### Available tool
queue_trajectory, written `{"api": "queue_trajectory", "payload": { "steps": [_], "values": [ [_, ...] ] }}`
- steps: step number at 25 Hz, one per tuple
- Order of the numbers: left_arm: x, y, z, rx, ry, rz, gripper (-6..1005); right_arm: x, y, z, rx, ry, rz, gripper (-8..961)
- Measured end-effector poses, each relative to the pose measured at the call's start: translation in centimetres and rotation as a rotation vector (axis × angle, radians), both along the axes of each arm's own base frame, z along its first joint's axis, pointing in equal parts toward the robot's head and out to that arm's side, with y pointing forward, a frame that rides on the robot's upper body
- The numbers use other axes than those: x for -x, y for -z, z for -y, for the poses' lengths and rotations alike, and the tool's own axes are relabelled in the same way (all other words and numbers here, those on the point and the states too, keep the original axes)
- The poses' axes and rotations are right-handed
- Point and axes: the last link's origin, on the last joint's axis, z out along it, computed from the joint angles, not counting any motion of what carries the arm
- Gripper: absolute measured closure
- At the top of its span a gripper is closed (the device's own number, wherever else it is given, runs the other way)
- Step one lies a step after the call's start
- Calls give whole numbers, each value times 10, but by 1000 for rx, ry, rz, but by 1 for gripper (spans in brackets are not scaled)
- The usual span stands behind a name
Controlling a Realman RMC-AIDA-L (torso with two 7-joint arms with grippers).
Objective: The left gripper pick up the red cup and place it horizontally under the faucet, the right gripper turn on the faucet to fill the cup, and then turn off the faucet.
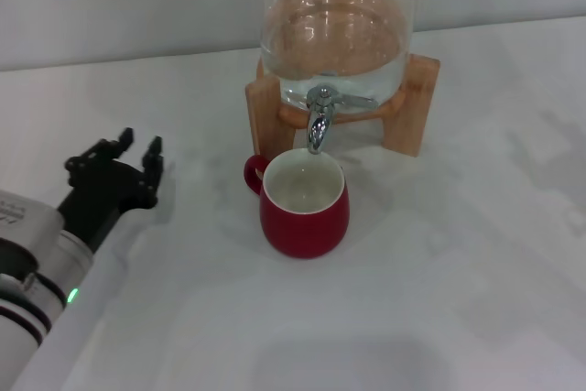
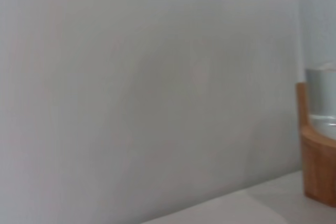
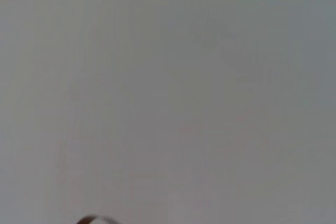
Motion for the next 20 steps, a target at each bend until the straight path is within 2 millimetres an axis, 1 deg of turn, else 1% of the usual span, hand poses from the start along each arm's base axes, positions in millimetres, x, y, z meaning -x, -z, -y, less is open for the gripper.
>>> {"api": "queue_trajectory", "payload": {
  "steps": [3, 8, 10, 16, 20],
  "values": [
    [3, -4, 1, -21, -11, 11, 699, 0, 6, -2, 39, 6, 11, 202],
    [10, -7, 3, -44, -46, 31, 664, 4, 18, -10, 124, -2, 23, 202],
    [13, -9, 5, -55, -60, 40, 587, 7, 27, -15, 185, -4, 28, 202],
    [25, -21, 12, -122, -96, 72, 327, 11, 38, -19, 274, -19, 33, 202],
    [32, -32, 20, -182, -91, 96, 256, 15, 45, -19, 337, -42, 38, 202]
  ]
}}
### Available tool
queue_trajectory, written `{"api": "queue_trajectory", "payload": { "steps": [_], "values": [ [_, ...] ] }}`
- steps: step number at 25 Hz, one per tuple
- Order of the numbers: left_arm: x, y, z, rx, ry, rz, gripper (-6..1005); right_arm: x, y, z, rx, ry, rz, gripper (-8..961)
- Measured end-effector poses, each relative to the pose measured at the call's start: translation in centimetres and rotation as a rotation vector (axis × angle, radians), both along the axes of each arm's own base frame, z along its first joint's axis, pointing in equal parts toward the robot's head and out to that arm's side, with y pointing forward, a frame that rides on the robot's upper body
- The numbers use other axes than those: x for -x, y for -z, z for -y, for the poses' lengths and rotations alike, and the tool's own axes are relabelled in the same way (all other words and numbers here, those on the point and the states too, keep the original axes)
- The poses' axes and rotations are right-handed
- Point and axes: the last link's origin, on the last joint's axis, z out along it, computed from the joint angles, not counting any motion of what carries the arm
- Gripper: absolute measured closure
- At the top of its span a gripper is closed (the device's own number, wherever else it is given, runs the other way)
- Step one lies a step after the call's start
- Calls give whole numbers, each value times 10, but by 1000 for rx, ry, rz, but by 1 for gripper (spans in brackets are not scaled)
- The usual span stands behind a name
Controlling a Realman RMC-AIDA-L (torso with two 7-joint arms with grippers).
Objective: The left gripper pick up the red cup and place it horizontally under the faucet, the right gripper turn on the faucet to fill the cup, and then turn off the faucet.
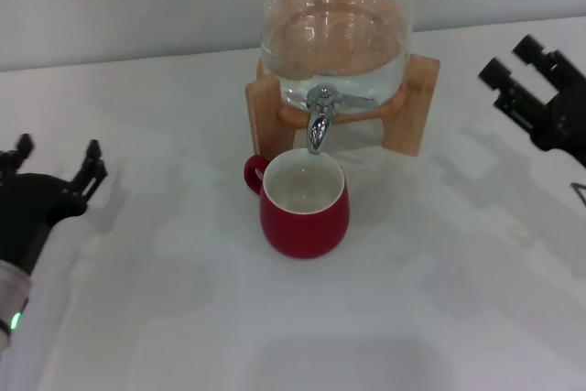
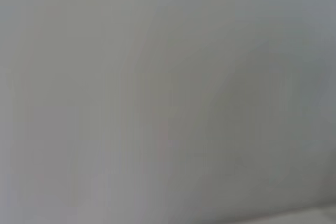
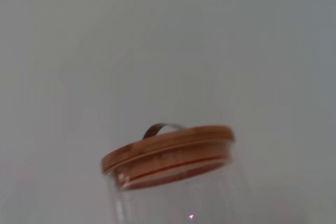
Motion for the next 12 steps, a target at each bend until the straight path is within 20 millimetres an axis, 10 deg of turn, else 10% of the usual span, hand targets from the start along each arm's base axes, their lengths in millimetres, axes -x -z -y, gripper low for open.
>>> {"api": "queue_trajectory", "payload": {
  "steps": [12],
  "values": [
    [8, -28, 27, -184, 48, 50, 125, 14, 22, -7, 182, -59, 28, 202]
  ]
}}
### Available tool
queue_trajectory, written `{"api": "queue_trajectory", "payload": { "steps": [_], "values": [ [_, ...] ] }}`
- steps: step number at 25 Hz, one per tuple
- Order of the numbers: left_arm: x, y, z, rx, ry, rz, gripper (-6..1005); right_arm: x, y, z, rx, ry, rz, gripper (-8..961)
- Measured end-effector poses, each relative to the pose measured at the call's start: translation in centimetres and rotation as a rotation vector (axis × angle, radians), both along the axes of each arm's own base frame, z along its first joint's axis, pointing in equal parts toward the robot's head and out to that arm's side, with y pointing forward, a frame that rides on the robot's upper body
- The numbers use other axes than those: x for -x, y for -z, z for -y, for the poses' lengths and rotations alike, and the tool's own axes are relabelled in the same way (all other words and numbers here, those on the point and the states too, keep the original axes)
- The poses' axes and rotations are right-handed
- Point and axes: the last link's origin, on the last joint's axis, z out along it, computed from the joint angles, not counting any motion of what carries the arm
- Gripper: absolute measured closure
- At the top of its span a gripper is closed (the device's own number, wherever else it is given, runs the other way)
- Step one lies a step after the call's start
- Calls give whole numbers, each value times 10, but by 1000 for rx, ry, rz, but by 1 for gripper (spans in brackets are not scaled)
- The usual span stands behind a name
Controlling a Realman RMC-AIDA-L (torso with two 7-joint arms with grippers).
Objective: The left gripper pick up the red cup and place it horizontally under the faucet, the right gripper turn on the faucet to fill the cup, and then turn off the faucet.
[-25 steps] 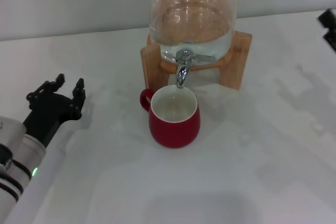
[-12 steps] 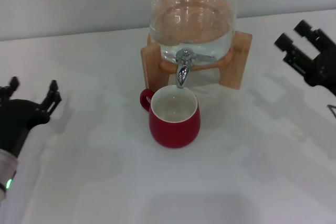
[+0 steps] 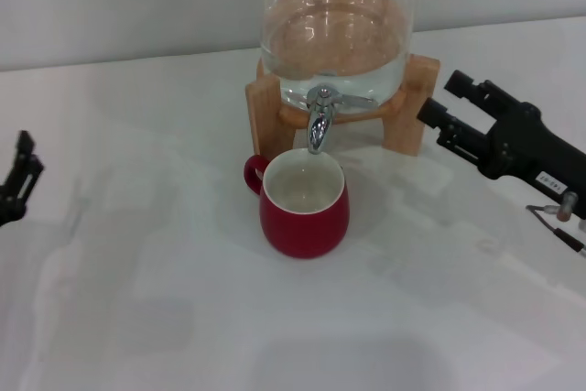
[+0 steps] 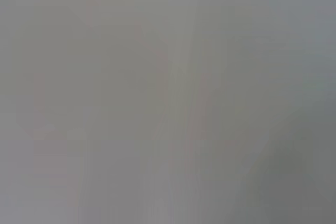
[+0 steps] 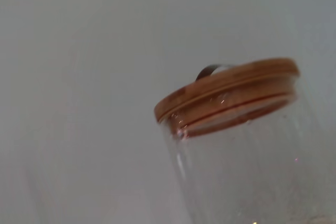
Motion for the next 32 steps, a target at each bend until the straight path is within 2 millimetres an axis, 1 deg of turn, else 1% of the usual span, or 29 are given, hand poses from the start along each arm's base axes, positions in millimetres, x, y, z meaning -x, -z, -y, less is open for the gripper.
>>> {"api": "queue_trajectory", "payload": {
  "steps": [4, 7, 11, 21, 32],
  "values": [
    [6, -9, 9, -63, -19, 6, 125, 5, 6, -4, 33, -15, 12, 202],
    [10, -10, 13, -70, -32, 5, 125, 9, 8, -8, 45, -27, 15, 202],
    [11, -11, 16, -77, -27, 6, 125, 15, 11, -12, 64, -42, 24, 202],
    [10, -11, 17, -81, -23, 6, 125, 24, 20, -20, 110, -63, 49, 202],
    [9, -11, 15, -75, -19, 2, 125, 26, 25, -20, 138, -71, 54, 202]
  ]
}}
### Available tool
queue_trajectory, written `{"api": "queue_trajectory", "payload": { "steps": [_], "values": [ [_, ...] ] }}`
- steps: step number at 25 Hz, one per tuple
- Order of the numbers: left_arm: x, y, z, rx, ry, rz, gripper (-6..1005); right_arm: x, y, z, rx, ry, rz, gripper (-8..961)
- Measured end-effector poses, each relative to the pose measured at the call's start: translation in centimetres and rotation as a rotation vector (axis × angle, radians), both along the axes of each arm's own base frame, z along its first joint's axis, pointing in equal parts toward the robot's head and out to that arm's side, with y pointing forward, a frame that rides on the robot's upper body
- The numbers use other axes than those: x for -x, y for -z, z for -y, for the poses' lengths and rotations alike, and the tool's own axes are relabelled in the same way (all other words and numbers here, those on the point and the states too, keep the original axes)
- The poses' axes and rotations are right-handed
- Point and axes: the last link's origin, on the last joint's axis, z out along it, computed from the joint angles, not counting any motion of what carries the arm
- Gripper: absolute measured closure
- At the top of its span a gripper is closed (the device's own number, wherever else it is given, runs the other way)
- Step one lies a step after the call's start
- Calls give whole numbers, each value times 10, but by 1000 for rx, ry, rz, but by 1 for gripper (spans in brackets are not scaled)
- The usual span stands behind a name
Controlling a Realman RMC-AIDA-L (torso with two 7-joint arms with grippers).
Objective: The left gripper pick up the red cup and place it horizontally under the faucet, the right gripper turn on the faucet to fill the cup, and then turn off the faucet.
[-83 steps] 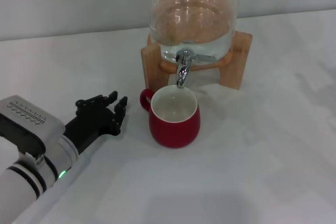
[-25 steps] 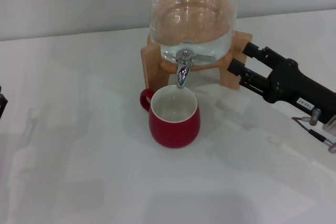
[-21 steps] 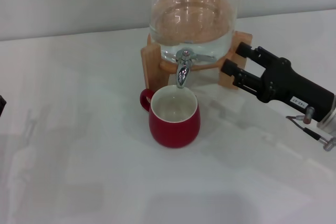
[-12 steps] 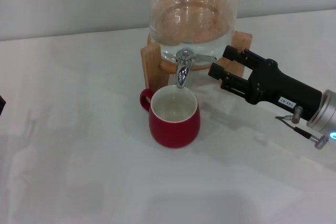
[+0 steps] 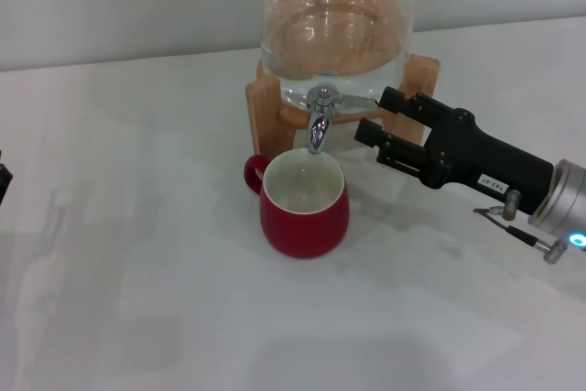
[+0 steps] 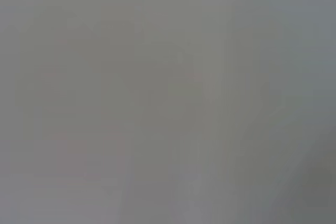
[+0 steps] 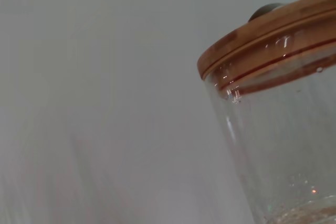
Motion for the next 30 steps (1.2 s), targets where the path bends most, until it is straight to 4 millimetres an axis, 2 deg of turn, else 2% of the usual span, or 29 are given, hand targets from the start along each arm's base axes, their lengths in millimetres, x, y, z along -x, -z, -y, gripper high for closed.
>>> {"api": "queue_trajectory", "payload": {
  "steps": [30],
  "values": [
    [-2, 2, -1, 10, 10, -4, 124, 8, 4, 4, 49, -46, -8, 202]
  ]
}}
